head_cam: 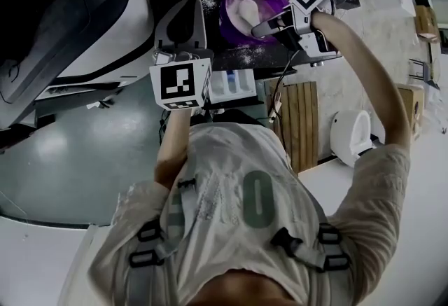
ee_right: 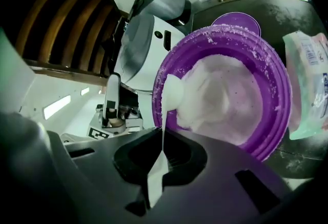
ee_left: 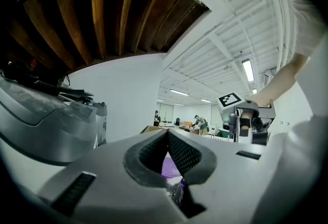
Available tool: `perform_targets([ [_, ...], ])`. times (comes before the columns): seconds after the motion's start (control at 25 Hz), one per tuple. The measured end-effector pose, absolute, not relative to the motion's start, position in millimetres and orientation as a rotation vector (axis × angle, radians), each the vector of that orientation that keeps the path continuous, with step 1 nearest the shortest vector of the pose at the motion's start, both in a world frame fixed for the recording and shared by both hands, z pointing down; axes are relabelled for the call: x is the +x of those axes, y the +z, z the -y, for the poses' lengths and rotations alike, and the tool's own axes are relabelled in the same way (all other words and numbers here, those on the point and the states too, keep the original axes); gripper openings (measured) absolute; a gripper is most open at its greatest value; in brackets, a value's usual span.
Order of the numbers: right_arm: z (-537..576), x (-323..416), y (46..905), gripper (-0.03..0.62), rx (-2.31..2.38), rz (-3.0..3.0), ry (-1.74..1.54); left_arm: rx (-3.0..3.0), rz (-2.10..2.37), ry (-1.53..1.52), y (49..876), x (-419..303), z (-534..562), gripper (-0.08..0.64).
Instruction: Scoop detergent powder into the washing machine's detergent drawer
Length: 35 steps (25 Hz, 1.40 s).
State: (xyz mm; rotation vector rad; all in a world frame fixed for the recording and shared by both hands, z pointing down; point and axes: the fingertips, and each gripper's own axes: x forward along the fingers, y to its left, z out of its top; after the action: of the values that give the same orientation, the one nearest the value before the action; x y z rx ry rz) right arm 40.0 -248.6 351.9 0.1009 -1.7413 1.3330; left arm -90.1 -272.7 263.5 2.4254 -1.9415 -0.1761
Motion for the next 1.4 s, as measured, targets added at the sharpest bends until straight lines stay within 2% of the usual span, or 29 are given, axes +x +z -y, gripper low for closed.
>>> perform_targets([
  [0.32,249,15,320,0.006,0.051,2.063,1.678,2.470,1.941,-0.141,252,-72,266,0.020],
  [0.64,259,23,288,0.006,0.121,2.353,2.091,2.559,1.910,-0.126,249,-52,248,0.020],
  [0.92,236,36,283,0.006,0.153,2.528,2.279,2.570,1.936,-0.140,259,-49,224,0.020],
  [1.4,171,47,306,0.006,0.267,2.593,2.315,2.606,1.890,-0.066,274,-31,168,0.020],
])
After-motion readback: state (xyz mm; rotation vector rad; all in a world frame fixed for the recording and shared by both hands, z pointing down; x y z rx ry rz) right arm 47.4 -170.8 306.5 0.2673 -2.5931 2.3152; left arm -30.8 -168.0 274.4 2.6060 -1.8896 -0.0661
